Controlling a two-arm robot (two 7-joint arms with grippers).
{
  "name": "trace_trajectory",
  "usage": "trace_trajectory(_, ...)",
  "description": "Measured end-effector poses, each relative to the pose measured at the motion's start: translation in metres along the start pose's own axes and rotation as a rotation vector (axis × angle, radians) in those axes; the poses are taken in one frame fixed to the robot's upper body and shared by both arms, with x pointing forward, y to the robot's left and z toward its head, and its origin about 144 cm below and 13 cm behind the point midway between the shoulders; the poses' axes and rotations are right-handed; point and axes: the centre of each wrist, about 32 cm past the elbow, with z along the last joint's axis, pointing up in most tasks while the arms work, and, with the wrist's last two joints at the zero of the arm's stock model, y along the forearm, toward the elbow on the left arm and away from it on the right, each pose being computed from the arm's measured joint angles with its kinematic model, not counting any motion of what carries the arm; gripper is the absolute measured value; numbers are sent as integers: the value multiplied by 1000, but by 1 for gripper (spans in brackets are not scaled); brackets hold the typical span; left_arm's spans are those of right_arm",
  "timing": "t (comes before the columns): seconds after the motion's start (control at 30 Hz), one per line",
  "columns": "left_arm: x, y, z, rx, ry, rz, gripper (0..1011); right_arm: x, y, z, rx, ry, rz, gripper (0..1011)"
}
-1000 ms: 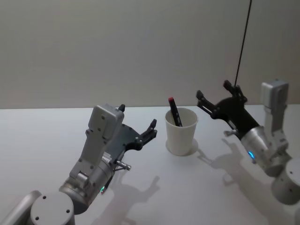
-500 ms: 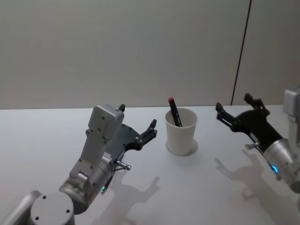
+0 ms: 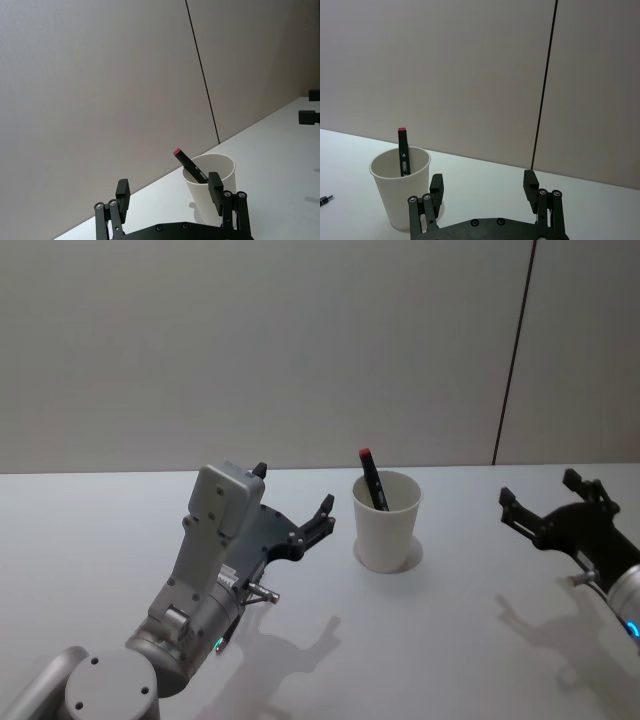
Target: Place the pen into the pen holder.
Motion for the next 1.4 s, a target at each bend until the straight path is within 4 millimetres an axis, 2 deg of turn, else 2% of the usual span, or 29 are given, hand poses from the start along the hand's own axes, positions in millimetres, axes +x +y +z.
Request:
trace_trajectory(0.2,0,0,0,0,0,0,1000,3,-12,4,-35,-4,-20,1001)
trace_trajectory(0.57,0,0,0,0,0,0,1000,7,-23,9,-70,-8,-34,1002)
trace_trajectory(1.4,1,1,1,33,1,8,1000,8,-30,12,-90,-12,-40,1001)
